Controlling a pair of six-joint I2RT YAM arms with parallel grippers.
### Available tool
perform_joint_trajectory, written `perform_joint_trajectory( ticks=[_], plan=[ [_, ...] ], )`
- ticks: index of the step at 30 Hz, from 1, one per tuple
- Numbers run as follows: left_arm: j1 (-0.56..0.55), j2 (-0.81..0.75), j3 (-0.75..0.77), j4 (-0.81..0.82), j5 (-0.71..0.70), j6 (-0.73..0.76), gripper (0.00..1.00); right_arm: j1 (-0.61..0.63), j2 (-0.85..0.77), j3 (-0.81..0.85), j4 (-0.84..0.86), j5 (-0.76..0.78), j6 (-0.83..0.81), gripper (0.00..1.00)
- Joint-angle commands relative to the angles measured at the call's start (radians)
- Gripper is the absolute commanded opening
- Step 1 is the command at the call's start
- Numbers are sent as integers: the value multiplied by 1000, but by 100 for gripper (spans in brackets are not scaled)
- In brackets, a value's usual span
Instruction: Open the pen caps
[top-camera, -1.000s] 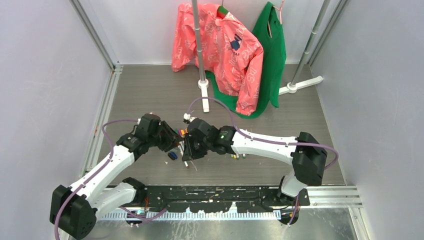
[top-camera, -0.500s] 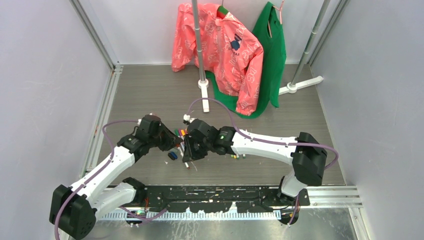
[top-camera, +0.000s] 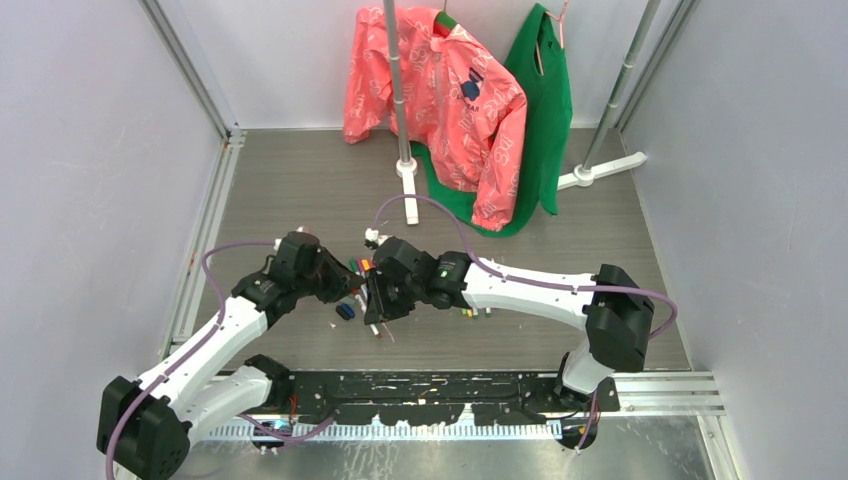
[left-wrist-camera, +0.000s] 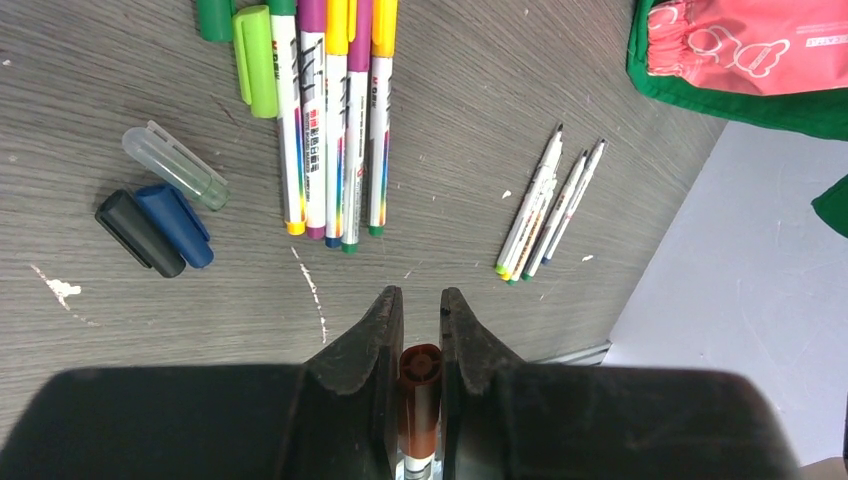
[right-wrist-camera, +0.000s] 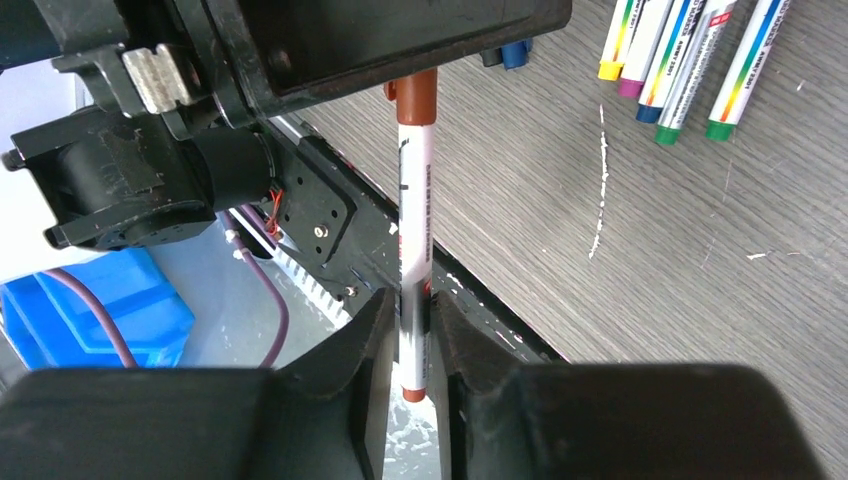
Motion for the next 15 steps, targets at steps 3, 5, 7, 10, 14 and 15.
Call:
perform_joint_trajectory(
  ticks=[3,5,7,10,14,15],
  plan=[
    [-20,-9,13,65,1,-8,0,4,-10,67,30,8,-10,31],
    [-23,-5,16,66,0,-9,0,4,-7,70,31,8,-10,32],
    [-24,0,20,66,-2,-8,0,4,-1,74,30,8,-11,33],
    [-25,1,26,65,-6,-4,0,4,12,82,29,6,-13,33],
    [-25,8,36,61,-10,0,0,3,27,88,29,6,-17,33],
    [-25,10,39,62,-10,1,0,4,32,89,29,7,-20,33]
  ],
)
